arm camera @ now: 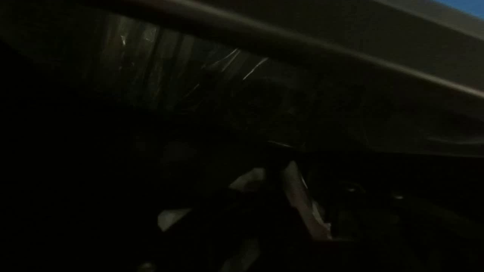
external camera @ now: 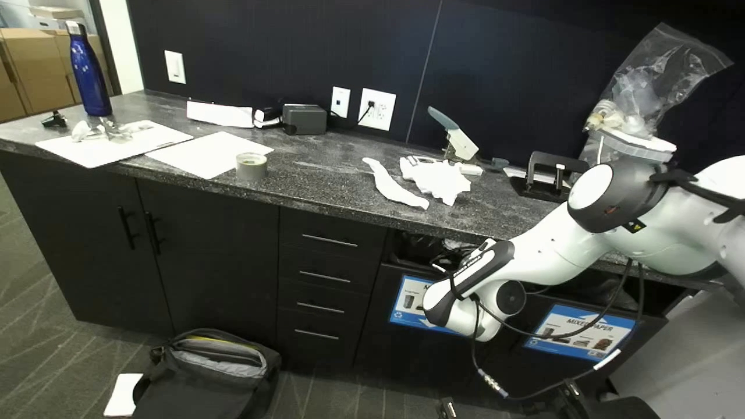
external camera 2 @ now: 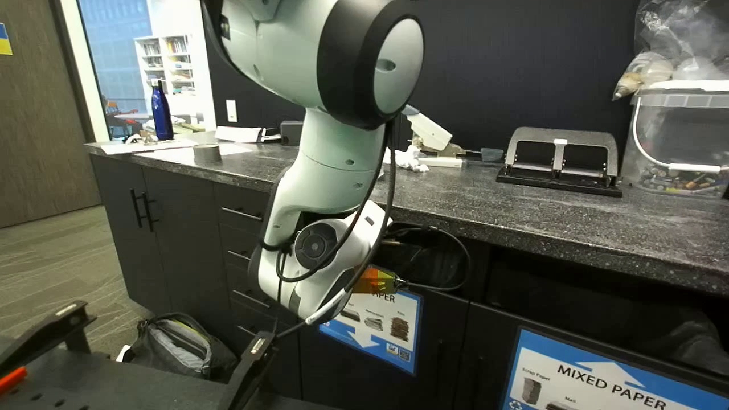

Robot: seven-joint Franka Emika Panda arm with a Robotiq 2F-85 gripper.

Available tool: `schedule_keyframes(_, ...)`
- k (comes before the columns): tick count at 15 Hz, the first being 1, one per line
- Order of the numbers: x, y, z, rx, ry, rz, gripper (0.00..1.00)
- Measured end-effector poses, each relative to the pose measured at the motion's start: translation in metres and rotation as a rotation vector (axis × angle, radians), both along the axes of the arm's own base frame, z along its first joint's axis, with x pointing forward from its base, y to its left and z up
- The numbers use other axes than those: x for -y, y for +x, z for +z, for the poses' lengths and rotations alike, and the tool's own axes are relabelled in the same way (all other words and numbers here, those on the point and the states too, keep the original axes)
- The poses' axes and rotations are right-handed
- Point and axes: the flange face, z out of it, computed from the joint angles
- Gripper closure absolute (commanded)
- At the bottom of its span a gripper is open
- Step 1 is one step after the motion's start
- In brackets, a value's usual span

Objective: Put all the white pieces of papers in the left bin

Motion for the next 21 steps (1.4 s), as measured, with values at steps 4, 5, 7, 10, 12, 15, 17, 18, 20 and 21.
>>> schedule_keyframes(4, -0.003, -0.01, -0.018, -0.048, -0.015, 0.009, 0.11)
schedule_keyframes(5, -0.004, -0.012, -0.021, -0.059, -0.02, 0.011, 0.03)
schedule_keyframes(7, -0.01, -0.014, -0.025, -0.077, -0.02, 0.023, 0.0)
schedule_keyframes(10, -0.016, -0.014, -0.021, -0.091, -0.028, 0.04, 0.0)
schedule_keyframes(12, -0.018, -0.015, -0.018, -0.102, -0.04, 0.054, 0.0)
schedule_keyframes(15, -0.022, -0.018, -0.01, -0.136, -0.029, 0.057, 0.0)
schedule_keyframes(17, -0.025, -0.019, 0.0, -0.192, 0.004, 0.05, 0.0)
schedule_keyframes(18, -0.027, -0.021, 0.005, -0.229, 0.02, 0.052, 0.0)
schedule_keyframes(20, -0.033, -0.033, 0.013, -0.305, 0.054, 0.058, 0.0)
schedule_keyframes(21, -0.036, -0.041, 0.018, -0.326, 0.064, 0.062, 0.0)
